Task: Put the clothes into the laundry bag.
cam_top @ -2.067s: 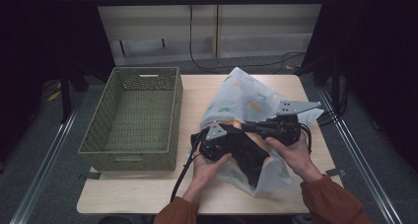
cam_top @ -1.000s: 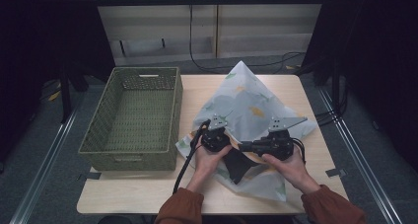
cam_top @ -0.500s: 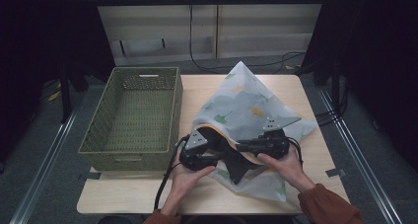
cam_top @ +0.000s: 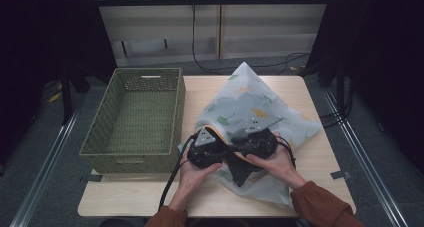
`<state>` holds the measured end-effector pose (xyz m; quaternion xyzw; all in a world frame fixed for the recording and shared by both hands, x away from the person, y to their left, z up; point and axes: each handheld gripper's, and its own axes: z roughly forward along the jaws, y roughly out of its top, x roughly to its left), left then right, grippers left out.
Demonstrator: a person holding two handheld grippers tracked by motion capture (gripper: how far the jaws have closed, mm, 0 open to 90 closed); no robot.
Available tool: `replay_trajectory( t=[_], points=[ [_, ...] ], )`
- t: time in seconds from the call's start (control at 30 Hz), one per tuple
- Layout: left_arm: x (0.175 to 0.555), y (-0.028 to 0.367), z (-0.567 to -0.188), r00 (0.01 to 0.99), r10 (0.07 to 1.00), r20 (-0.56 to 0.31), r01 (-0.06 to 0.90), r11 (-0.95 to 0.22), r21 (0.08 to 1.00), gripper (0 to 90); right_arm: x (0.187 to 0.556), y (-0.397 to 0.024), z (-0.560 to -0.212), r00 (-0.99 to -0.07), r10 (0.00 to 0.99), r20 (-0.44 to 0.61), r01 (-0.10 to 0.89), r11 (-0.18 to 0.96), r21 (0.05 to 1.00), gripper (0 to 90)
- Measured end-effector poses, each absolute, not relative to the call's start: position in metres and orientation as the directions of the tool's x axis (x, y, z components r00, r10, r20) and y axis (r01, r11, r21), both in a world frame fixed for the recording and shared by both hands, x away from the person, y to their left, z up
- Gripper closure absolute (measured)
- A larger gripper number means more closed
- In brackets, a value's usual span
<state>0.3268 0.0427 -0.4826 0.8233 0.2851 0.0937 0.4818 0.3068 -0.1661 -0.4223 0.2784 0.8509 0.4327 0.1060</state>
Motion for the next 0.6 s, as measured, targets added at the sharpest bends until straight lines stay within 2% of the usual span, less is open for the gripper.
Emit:
replay_trajectory(
  t=[0.03, 0.1, 0.17, 0.23, 0.33, 0.37, 0.43, 0.5, 0.6],
  points=[
    [0.328, 0.041, -0.483, 0.819, 0.562, -0.117, 0.380, -0.377, 0.844, 66.5, 0.308, -0.168, -0.424, -0.822, 0.564, 0.076, 0.390, 0.462, 0.796, 88.8],
    [0.331, 0.037, -0.484, 0.815, 0.566, -0.123, 0.385, -0.370, 0.846, 76.0, 0.308, -0.170, -0.424, -0.823, 0.560, 0.090, 0.396, 0.453, 0.799, 89.8],
    [0.334, 0.036, -0.485, 0.814, 0.569, -0.115, 0.386, -0.383, 0.839, 81.9, 0.306, -0.171, -0.421, -0.831, 0.546, 0.109, 0.395, 0.440, 0.806, 90.0],
    [0.336, 0.036, -0.485, 0.810, 0.568, -0.146, 0.400, -0.353, 0.846, 84.5, 0.304, -0.173, -0.417, -0.840, 0.528, 0.124, 0.388, 0.425, 0.818, 90.0],
    [0.336, 0.038, -0.484, 0.811, 0.567, -0.145, 0.393, -0.344, 0.852, 85.7, 0.301, -0.179, -0.411, -0.841, 0.524, 0.135, 0.383, 0.400, 0.833, 89.4],
    [0.337, 0.039, -0.483, 0.812, 0.567, -0.137, 0.388, -0.349, 0.853, 85.7, 0.300, -0.181, -0.411, -0.842, 0.523, 0.135, 0.381, 0.398, 0.834, 87.5],
    [0.337, 0.039, -0.482, 0.808, 0.569, -0.152, 0.396, -0.334, 0.856, 86.0, 0.300, -0.184, -0.412, -0.832, 0.539, 0.134, 0.389, 0.393, 0.833, 71.2],
    [0.338, 0.039, -0.479, 0.812, 0.567, -0.140, 0.385, -0.339, 0.858, 86.5, 0.300, -0.186, -0.417, -0.824, 0.554, 0.118, 0.394, 0.412, 0.821, 68.1],
    [0.338, 0.039, -0.472, 0.819, 0.557, -0.137, 0.373, -0.335, 0.866, 87.2, 0.300, -0.188, -0.424, -0.810, 0.578, 0.100, 0.407, 0.430, 0.806, 57.2]
  ],
)
